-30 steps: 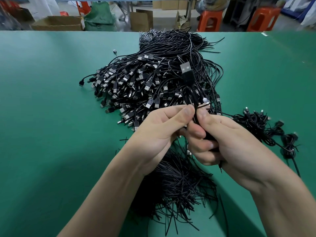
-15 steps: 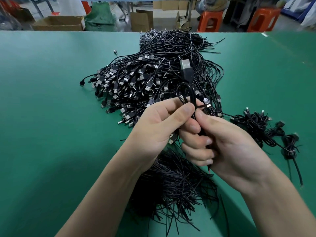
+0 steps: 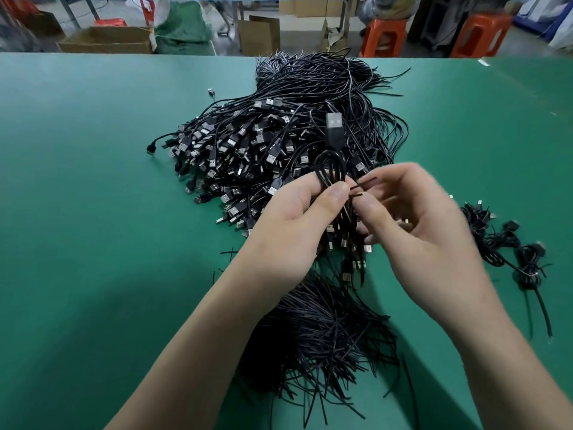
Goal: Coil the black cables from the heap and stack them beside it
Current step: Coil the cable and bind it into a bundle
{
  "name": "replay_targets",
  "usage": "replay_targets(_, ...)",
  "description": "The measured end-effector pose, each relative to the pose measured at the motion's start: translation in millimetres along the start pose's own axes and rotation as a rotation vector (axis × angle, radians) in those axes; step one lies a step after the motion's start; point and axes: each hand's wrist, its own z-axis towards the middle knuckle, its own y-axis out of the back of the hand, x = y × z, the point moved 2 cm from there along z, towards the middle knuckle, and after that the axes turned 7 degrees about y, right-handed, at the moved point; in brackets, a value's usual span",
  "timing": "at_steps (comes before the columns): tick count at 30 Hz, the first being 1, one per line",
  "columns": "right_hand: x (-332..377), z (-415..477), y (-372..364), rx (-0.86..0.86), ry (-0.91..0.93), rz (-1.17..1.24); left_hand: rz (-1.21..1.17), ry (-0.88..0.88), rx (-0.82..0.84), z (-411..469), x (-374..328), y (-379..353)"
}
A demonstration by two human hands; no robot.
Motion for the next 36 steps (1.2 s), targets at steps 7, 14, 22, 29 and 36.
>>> replay_targets(7,6,2,16,0.001,0.487,-0.316,-0.005,0.188,0.099,-2,2,-4)
replay_targets(14,4,2,16,0.008,0.42,-0.312,0.013,0.295,0.127,-4,3,-4)
replay_targets(22,-4,1,3,-0.13,0.097,0.082,0.093,0.045,0.035,1,8,-3)
replay_targets(29,-13,-4,-10,-0.251,-0.37,0.688,0.634,-0.484,-0.318,-6,6,-6)
replay_targets(36,-9,-4,-10,-0.273,-0.341,0.637,0.21,-0.277,-0.109,-4,2,-3)
